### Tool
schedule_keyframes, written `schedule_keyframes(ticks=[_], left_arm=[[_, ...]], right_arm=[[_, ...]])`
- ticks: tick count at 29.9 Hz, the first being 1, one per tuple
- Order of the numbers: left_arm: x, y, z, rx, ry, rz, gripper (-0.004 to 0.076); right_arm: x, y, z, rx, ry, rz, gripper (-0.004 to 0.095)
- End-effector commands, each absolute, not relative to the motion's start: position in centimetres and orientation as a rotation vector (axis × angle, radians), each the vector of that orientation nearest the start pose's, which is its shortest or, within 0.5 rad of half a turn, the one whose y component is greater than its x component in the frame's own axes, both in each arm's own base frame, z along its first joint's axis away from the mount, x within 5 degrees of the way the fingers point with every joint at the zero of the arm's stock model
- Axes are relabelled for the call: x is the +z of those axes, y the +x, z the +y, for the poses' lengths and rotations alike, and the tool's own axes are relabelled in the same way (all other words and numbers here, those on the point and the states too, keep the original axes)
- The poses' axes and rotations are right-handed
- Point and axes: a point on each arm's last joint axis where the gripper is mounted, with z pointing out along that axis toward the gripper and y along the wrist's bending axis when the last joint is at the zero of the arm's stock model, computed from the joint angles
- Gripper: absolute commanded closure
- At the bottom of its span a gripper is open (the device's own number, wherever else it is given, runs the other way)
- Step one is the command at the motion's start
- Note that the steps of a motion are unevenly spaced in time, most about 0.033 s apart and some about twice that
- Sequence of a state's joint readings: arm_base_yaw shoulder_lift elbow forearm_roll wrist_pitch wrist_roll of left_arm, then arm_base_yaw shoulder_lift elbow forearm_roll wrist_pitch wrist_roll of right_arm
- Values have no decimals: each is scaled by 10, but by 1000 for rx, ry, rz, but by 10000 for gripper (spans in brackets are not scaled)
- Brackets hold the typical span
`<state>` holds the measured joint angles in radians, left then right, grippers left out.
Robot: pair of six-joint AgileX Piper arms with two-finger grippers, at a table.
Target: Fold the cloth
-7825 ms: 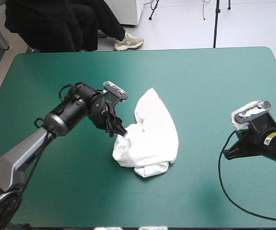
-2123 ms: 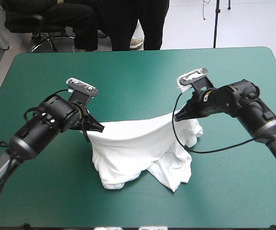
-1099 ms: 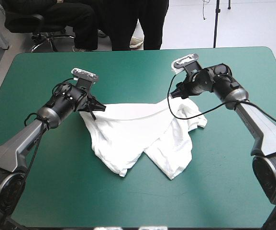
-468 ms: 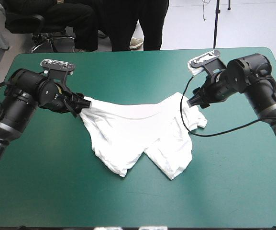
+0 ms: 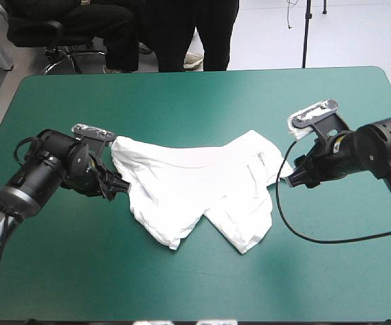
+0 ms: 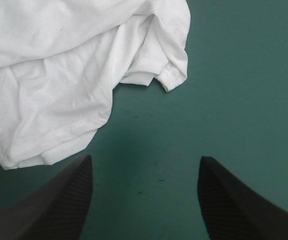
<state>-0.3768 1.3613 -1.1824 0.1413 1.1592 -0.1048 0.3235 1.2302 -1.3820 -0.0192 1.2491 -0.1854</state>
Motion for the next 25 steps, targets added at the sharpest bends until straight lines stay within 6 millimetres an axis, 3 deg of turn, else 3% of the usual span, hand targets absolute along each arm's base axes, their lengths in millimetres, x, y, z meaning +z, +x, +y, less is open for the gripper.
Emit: schedule_keyframes(ticks=[1, 13, 25], left_arm=[[309, 251, -92, -2, 407, 2724, 217], [241, 287, -115, -108, 373, 2890, 218], [217, 294, -126, -204, 331, 2963, 225]], right_arm=[[416, 204, 63, -13, -618, 2452, 341], [419, 203, 61, -30, -612, 2435, 341], [416, 212, 62, -50, -608, 2421, 341]])
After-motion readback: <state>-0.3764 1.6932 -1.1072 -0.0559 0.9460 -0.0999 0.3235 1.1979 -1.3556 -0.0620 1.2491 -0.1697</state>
